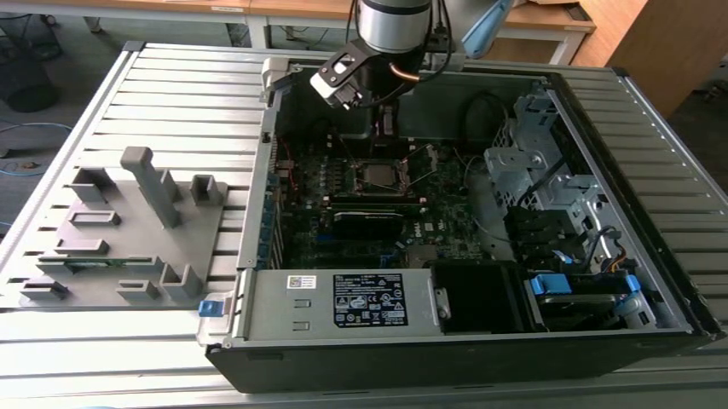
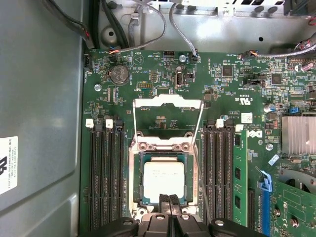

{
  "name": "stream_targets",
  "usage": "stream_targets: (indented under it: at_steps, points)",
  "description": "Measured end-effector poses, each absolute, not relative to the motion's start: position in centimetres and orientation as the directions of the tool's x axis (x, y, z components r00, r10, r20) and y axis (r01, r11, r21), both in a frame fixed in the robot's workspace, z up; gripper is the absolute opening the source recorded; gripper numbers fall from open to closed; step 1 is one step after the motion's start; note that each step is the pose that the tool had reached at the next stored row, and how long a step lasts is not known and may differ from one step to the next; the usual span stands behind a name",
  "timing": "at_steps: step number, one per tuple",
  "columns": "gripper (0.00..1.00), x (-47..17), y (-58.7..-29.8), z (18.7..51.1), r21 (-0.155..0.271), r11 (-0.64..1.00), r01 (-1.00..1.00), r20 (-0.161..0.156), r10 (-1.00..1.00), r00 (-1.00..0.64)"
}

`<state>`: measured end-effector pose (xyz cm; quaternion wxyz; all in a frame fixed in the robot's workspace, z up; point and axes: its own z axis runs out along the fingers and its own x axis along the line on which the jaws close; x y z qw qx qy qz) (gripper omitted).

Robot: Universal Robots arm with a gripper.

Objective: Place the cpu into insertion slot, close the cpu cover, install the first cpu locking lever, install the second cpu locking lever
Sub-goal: 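Close the cpu cover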

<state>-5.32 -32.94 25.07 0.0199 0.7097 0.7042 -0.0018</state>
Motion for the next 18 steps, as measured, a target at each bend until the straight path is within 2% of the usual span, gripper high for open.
stream_targets:
  at_steps: [18]
  points:
    - [0.1, -5.3, -32.9, 26.2, 0.026, -0.007, 1.0, -0.03, 1.0, 0.008]
